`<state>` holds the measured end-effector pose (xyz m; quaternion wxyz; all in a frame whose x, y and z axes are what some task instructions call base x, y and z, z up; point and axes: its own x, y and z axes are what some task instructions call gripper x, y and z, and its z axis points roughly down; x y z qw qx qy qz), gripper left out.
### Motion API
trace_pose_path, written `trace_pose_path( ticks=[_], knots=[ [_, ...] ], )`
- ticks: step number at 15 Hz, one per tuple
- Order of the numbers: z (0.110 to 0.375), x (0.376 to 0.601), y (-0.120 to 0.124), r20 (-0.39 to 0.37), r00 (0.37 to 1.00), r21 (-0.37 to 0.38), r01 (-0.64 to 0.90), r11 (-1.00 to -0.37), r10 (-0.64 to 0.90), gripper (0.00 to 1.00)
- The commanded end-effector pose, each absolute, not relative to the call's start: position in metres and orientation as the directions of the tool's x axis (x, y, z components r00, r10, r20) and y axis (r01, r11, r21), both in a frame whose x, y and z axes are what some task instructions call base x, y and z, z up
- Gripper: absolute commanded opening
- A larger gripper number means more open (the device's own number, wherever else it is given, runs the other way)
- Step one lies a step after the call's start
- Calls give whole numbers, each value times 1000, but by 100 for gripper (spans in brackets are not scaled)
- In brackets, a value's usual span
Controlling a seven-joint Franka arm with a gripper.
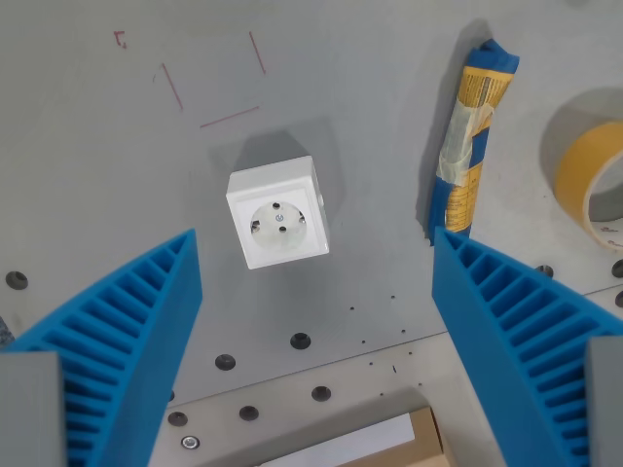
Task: Pick up the blue bag
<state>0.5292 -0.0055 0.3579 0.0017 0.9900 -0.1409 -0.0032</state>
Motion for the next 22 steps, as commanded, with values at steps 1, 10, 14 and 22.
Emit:
trace_pose_path(
  ticks=[1,10,14,22],
  knots=[
    [360,529,-6,-2,960,4,-279,-960,-279,100],
    [336,520,-20,56,953,-13,-299,-954,-299,100],
    [316,509,-36,103,942,-26,-317,-948,-318,100],
    [272,483,-68,162,920,-45,-355,-934,-357,100]
  ],
)
